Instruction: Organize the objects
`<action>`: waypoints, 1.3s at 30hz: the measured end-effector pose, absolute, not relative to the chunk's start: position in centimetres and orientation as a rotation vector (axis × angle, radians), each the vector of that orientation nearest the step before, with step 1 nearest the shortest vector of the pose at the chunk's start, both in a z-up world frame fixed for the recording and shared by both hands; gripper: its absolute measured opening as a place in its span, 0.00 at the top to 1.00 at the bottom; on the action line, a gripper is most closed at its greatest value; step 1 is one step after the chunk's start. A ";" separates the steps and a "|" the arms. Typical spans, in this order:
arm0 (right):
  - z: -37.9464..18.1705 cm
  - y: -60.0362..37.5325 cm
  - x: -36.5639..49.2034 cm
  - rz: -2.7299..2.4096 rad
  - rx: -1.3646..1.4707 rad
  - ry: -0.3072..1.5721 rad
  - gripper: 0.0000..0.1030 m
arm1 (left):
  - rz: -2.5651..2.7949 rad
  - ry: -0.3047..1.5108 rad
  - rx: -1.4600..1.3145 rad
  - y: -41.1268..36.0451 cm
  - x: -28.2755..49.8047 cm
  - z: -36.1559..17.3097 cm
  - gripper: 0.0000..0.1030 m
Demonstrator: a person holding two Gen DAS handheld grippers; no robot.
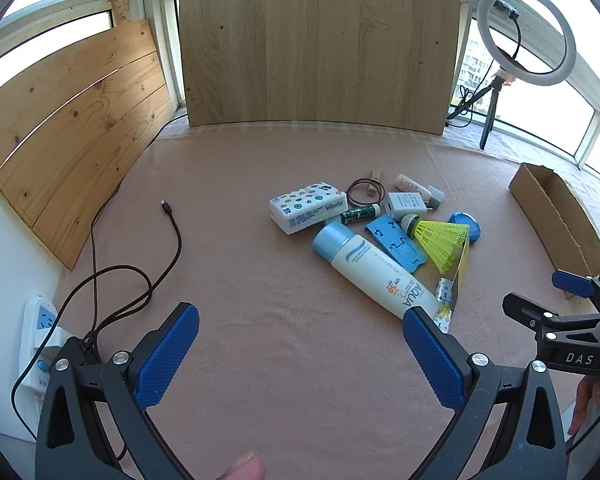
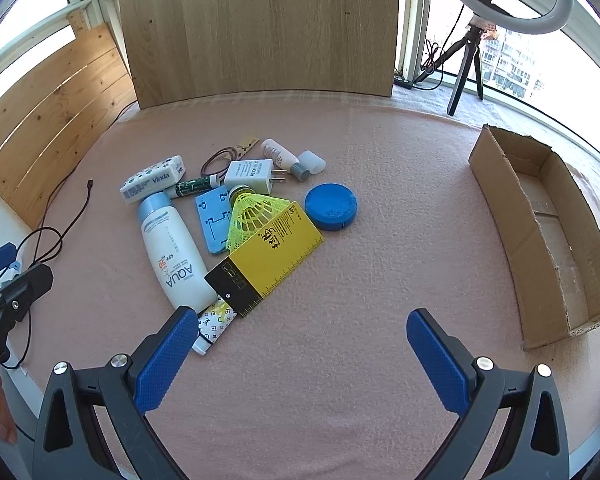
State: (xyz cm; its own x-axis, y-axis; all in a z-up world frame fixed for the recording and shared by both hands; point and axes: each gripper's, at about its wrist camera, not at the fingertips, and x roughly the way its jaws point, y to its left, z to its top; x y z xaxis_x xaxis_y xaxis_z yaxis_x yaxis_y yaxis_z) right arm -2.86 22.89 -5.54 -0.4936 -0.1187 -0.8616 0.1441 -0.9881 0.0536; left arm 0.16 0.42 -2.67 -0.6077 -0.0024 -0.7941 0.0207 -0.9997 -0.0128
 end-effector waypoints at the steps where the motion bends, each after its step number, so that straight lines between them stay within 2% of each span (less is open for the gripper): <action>1: -5.7 22.7 -2.8 -2.580 1.498 0.043 0.00 | -2.800 0.035 1.387 0.3 0.3 -2.7 0.00; 14: -5.3 21.4 -1.7 -2.568 1.488 0.065 0.00 | -2.789 0.100 1.405 -0.2 1.8 -2.1 0.00; 29: -5.7 20.8 -1.0 -2.552 1.509 0.087 0.00 | -2.842 0.108 1.277 -0.5 3.8 5.0 0.00; 39: -5.6 20.6 -0.9 -2.549 1.510 0.083 0.00 | -2.840 0.110 1.273 -0.8 3.5 5.5 0.00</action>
State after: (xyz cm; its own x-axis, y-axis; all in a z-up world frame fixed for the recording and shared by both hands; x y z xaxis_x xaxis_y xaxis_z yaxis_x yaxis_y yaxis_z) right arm -0.94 20.63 -5.62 -0.4692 -0.1235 -0.8744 0.1798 -0.9828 0.0423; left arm 3.51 -0.84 5.50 -0.6654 0.0041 -0.7465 0.0538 -0.9971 -0.0534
